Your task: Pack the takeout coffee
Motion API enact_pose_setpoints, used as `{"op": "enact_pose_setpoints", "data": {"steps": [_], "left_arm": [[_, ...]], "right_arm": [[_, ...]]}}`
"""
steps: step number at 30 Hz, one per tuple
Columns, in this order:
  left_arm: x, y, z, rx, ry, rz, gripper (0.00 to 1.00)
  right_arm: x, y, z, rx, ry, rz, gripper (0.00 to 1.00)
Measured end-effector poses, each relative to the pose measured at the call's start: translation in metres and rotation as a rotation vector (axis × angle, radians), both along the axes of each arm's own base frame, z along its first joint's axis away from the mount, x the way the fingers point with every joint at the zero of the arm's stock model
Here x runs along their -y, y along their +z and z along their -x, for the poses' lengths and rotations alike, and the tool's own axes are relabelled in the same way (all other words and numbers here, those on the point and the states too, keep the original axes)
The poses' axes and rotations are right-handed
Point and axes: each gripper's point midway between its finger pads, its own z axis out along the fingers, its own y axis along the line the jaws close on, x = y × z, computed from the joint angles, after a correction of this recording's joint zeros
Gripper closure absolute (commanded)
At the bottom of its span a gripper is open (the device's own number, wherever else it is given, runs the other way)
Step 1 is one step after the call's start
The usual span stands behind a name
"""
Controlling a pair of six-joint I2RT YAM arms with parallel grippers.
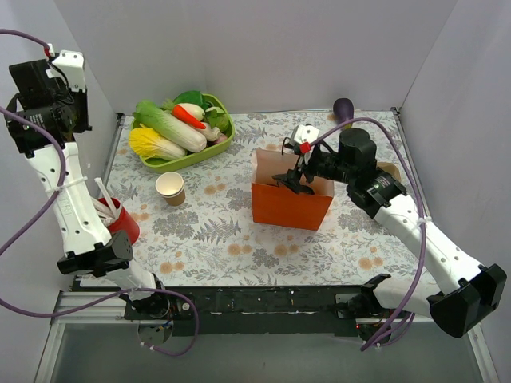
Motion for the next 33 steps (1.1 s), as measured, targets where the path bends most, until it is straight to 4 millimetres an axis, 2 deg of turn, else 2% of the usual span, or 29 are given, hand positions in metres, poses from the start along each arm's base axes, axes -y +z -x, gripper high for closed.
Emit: {"op": "enact_pose_setpoints", "data": {"steps": [3,6,11,15,19,22,26,33], "left_arm": [[0.024,0.015,-0.005,0.076,-0.083,0.090,1.00],[0.046,0.018,-0.008,0.103,-0.166,0.178,1.00],[0.078,0.031,-0.008,0.151,-0.289,0.293,1.00],[0.118,0.051,-0.004,0.222,-0.453,0.430,1.00],[0.161,0.078,0.009,0.284,-0.656,0.592,1.00],[0.183,0.095,0.014,0.311,-0.791,0.697,1.00],[0.198,0.096,0.013,0.295,-0.900,0.844,1.00],[0.203,0.085,-0.002,0.261,-0.962,0.990,1.00]], "right_arm": [[-0.001,0.021,-0.003,0.050,0.000,-0.018,0.05],[-0.001,0.036,-0.008,0.088,-0.011,-0.021,0.04],[0.000,0.043,-0.026,0.091,-0.069,0.002,0.03],[0.008,0.056,-0.055,0.101,-0.197,0.005,0.02],[0.032,0.081,-0.089,0.136,-0.371,-0.019,0.02],[0.050,0.103,-0.107,0.169,-0.457,-0.044,0.02],[0.059,0.115,-0.115,0.185,-0.501,-0.060,0.03],[0.055,0.102,-0.121,0.122,-0.513,-0.063,0.04]]}}
